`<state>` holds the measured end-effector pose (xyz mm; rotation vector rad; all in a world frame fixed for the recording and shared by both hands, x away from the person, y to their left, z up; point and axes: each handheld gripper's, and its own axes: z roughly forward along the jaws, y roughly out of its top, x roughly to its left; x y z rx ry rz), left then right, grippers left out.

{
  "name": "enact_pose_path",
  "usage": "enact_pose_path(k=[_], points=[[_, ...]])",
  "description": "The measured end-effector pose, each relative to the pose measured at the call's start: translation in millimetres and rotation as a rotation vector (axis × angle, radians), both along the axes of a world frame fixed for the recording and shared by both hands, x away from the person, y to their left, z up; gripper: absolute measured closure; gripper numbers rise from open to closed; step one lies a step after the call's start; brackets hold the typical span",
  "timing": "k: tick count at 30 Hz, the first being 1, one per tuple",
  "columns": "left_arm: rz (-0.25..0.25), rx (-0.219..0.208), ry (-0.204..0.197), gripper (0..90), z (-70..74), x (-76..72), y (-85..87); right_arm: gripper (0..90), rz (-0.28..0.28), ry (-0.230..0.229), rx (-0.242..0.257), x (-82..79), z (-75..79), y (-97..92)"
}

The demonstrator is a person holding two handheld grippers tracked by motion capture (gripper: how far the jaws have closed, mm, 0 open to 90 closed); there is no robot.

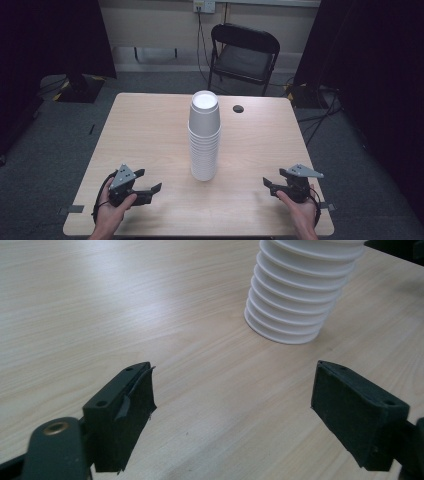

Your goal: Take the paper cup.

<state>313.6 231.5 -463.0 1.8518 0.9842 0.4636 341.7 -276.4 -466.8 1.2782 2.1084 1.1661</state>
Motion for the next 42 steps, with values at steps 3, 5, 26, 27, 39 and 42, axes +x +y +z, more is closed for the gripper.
enact_pose_path(k=[3, 5, 26, 27, 39, 42], points=[[0.016, -0.001, -0.002, 15.9, 0.3, 0.6, 0.9, 27.4, 0.019, -0.016, -0.018, -1.5, 1.5, 3.5], [0.021, 0.004, -0.005, 15.6, 0.1, 1.1, 0.5, 27.9, 0.022, -0.027, -0.029, -2.8, 2.6, 6.2], [-0.055, -0.038, -0.023, 16.6, 16.5, -4.6, -12.0, 28.3, 0.055, 0.033, 0.011, -6.8, 2.5, 23.4], [-0.057, -0.037, -0.036, 16.6, 19.1, -5.6, -13.7, 28.3, 0.052, 0.028, 0.011, -7.0, 3.3, 23.1], [-0.127, -0.076, -0.098, 16.5, 53.1, -2.7, -33.4, 27.4, 0.031, 0.04, 0.019, -8.4, 4.4, 18.8], [-0.127, -0.109, -0.105, 16.6, 60.2, -1.0, -34.1, 27.3, 0.022, 0.051, 0.026, -7.9, 1.7, 18.4]])
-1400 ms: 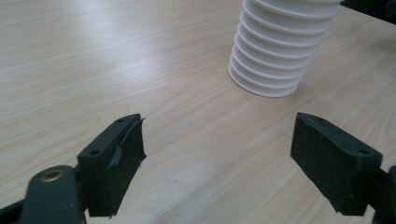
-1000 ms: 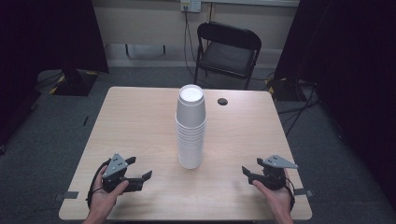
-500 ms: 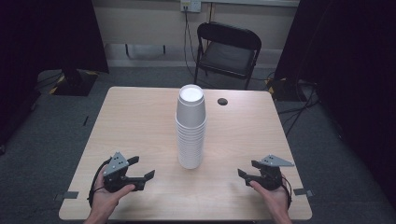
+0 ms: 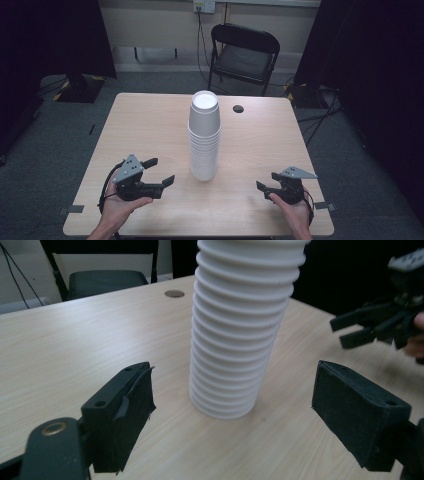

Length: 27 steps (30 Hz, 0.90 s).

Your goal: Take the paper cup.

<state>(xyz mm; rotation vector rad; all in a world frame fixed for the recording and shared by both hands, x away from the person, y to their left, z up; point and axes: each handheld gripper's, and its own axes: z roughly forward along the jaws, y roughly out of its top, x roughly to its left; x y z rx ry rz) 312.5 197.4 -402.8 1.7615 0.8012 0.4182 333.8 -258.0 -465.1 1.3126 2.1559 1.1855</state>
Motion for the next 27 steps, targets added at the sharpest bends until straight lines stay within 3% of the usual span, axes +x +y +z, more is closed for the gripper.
enact_pose_path(k=[6, 10, 16, 18, 23, 27], points=[[-0.021, -0.008, -0.036, 16.3, 15.7, 3.7, -4.0, 27.3, 0.003, -0.007, -0.005, -1.2, 0.9, 1.2], [-0.009, -0.044, -0.061, 16.1, 24.5, 6.1, -4.5, 27.3, 0.01, 0.0, -0.013, -1.0, -0.3, 2.9], [-0.02, -0.071, -0.054, 19.8, 34.3, 10.3, -10.3, 27.4, 0.013, 0.008, 0.004, -0.3, -0.7, 2.2], [-0.022, -0.065, -0.071, 18.8, 40.4, 11.0, -12.5, 27.4, 0.014, -0.004, -0.002, -1.3, 0.9, 2.9], [-0.025, -0.105, -0.096, 16.5, 58.3, 14.3, -14.3, 27.3, 0.02, 0.012, -0.001, -1.5, -0.3, 4.2], [-0.052, -0.091, -0.105, 15.7, 69.1, 17.7, -17.2, 27.3, 0.021, 0.012, -0.004, -0.6, -0.8, 3.8]])
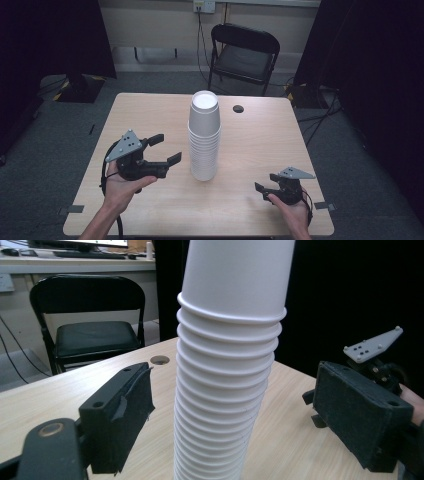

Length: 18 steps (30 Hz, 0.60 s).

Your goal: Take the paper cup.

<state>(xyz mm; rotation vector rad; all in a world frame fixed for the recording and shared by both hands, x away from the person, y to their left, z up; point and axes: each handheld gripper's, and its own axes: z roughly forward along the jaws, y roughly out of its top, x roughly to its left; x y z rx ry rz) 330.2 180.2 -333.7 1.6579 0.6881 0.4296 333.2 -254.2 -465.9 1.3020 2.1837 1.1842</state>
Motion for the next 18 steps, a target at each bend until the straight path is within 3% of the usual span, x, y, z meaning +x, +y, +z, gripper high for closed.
enact_pose_path(k=[5, 8, 10, 16, 18], points=[[-0.038, -0.001, -0.002, 15.5, 7.7, 5.4, -6.7, 26.0, -0.007, 0.002, -0.007, 0.5, -0.8, 0.4], [-0.018, 0.002, 0.005, 15.7, 13.0, 9.7, -10.6, 25.8, -0.012, 0.001, -0.017, 0.7, -1.5, 0.1], [-0.036, -0.019, -0.011, 15.8, 16.9, 12.5, -12.9, 25.7, -0.013, -0.001, -0.018, 1.0, -1.6, -0.3], [-0.069, -0.012, -0.049, 15.9, 34.8, 16.4, -24.4, 25.6, -0.019, 0.001, -0.023, 1.2, -1.6, -0.8], [-0.056, -0.012, -0.071, 15.9, 41.3, 15.8, -27.7, 25.6, -0.017, 0.004, -0.02, 1.3, -2.2, -1.3]])
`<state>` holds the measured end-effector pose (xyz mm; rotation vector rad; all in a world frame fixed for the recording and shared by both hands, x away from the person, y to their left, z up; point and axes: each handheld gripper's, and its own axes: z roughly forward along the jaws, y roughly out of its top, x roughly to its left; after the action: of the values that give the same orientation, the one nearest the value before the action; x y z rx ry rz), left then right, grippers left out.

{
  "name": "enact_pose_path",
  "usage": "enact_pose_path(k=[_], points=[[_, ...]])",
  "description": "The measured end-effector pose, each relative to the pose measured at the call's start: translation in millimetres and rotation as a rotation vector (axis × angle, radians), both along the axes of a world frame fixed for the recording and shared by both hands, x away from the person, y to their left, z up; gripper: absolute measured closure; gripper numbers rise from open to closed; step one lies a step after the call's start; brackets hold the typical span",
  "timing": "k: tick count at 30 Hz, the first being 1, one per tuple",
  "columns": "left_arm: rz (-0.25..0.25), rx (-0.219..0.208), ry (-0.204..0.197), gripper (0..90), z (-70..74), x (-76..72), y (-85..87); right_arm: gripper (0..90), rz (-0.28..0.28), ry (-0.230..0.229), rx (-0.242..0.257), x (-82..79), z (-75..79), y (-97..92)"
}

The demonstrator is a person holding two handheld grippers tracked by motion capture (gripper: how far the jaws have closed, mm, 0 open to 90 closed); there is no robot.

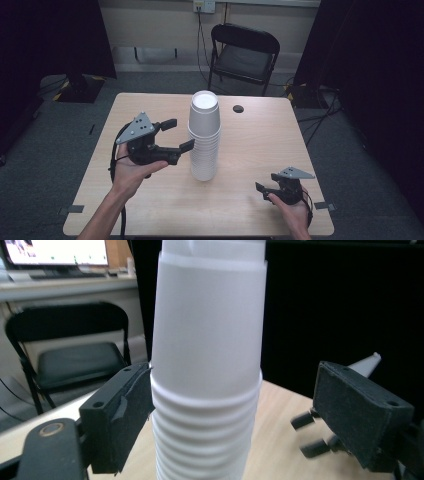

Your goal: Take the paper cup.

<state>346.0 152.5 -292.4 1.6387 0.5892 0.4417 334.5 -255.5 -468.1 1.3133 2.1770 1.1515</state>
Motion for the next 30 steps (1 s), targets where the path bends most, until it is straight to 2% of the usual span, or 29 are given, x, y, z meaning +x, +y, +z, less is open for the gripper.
enact_pose_path(k=[4, 7, 10, 16, 18, 19, 21, 23, 25, 28, 30], points=[[-0.006, -0.002, 0.003, 15.9, 10.6, 4.8, -6.8, 25.7, -0.003, 0.004, 0.001, 0.1, -0.5, -0.5], [-0.01, 0.003, -0.001, 15.9, 14.5, 10.5, -10.8, 25.7, -0.001, 0.0, 0.0, 0.4, -0.3, -0.7], [-0.009, -0.007, 0.021, 16.7, 17.4, 17.0, -12.3, 25.9, 0.001, 0.008, -0.001, 0.5, -1.2, -0.7], [-0.015, -0.017, 0.017, 15.6, 22.3, 20.4, -17.2, 26.0, 0.003, 0.016, -0.001, 1.4, -2.9, -0.3], [-0.021, -0.031, 0.045, 15.4, 23.4, 22.8, -17.6, 26.2, 0.002, 0.024, -0.005, 1.8, -3.3, 0.2], [-0.028, -0.035, 0.043, 15.5, 23.1, 23.6, -17.9, 26.4, 0.008, 0.031, -0.004, 1.9, -3.8, 0.4], [-0.023, -0.013, 0.039, 15.4, 22.0, 26.1, -20.0, 26.3, 0.009, 0.03, -0.012, 1.6, -4.3, 0.6], [0.002, -0.015, 0.036, 15.5, 21.6, 28.6, -21.6, 26.3, 0.008, 0.032, -0.008, 2.2, -4.7, 0.6], [-0.01, -0.003, 0.036, 15.4, 22.1, 32.1, -24.7, 26.2, 0.006, 0.029, -0.007, 2.6, -4.5, 0.6], [0.016, 0.017, 0.029, 15.6, 23.1, 36.1, -29.6, 26.1, 0.007, 0.023, -0.003, 2.5, -4.0, 0.4], [0.001, 0.021, 0.029, 15.6, 22.9, 37.8, -33.4, 26.1, 0.009, 0.024, -0.001, 2.3, -3.8, -0.1]])
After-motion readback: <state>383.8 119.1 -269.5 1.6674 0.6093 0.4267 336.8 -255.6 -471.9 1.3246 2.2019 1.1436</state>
